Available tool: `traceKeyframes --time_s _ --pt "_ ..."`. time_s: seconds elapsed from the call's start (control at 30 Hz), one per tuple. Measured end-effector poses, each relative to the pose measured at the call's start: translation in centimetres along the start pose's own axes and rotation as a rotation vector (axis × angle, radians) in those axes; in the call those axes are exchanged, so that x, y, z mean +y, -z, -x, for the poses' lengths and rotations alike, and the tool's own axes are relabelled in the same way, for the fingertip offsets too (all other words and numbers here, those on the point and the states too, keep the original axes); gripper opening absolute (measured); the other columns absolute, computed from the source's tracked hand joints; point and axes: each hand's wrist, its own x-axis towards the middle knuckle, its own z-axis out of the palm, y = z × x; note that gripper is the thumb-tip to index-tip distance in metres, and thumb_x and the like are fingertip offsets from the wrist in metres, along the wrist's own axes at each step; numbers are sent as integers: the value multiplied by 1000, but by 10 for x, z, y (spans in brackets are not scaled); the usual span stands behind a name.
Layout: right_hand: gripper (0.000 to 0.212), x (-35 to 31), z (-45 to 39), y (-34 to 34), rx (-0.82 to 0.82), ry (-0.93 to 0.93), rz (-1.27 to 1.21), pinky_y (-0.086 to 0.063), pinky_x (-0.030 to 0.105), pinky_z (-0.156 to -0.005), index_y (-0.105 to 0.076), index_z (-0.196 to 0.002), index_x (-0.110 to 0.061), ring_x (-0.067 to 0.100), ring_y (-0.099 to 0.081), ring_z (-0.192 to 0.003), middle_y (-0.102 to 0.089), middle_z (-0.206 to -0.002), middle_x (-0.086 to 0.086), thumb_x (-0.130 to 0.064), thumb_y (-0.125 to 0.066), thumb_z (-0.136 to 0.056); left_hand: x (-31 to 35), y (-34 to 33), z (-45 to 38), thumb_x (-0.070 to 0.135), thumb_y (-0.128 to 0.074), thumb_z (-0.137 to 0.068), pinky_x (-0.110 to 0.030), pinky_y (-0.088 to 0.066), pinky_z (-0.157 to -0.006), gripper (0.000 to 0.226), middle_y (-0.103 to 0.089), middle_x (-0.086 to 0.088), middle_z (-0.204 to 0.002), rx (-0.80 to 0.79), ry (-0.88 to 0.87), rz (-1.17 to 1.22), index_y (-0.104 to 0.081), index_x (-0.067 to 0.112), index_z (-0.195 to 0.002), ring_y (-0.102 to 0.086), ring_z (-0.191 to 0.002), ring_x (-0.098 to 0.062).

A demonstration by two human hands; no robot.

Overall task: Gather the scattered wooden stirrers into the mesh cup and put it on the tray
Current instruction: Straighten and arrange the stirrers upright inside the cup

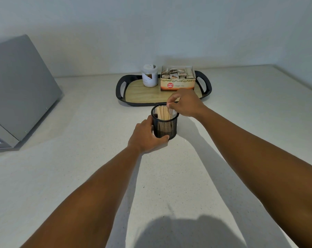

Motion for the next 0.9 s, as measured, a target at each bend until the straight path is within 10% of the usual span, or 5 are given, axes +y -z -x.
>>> traceKeyframes --time_s 0.6,0.9 --pt "4 -12 -9 9 -53 -59 118 -55 33 -79 -71 -82 -23 13 -64 -90 -70 -90 -4 -21 -75 -82 -1 0 -1 71 -69 -62 -28 -56 -91 93 -64 6 -132 -9 21 -28 -43 28 -141 -61 -115 -16" --pt "22 -17 -6 6 -95 25 108 -44 23 -69 -73 -106 -21 14 -62 -99 -69 -104 -2 -21 -73 -84 -2 0 -2 71 -70 -62 -38 -58 -93 90 -65 7 -128 -5 18 -32 -45 30 -138 -62 -114 -16"
